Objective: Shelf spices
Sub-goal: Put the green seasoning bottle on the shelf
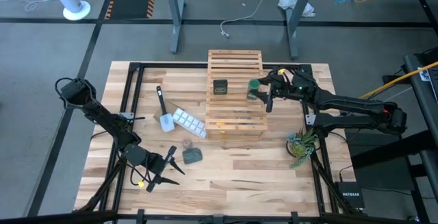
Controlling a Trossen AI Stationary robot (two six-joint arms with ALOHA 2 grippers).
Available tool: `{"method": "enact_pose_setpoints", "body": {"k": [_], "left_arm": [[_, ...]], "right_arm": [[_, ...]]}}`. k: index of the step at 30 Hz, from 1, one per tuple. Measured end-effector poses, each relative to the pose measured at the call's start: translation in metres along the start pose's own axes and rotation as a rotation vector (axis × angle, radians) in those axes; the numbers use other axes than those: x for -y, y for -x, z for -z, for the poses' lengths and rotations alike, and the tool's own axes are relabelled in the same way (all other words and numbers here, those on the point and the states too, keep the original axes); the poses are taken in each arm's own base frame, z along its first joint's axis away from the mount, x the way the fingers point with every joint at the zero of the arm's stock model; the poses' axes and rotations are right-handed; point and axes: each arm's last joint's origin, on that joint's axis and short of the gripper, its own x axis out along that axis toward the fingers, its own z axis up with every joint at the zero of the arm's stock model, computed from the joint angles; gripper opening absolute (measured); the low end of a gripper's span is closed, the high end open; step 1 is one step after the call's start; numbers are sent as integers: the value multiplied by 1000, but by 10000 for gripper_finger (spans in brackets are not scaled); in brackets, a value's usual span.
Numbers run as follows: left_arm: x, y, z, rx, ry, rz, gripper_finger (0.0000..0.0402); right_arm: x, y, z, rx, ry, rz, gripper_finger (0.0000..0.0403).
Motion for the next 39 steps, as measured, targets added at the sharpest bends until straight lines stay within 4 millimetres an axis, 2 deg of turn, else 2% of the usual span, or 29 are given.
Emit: {"method": "enact_pose_setpoints", "body": {"k": [9, 21, 28, 39], "left_arm": [[0, 0, 0, 0, -7, 0, 182], [0, 0, 0, 0, -43, 0, 182], [0, 0, 0, -4, 32, 0, 182], [0, 0, 0, -4, 31, 0, 182]], "right_arm": [[-1, 1, 9, -96, -18, -5, 227], [0, 1, 9, -92, -87, -1, 227], [0, 1, 9, -93, -87, -1, 227], [0, 1, 9, -93, -87, -1, 227]]}}
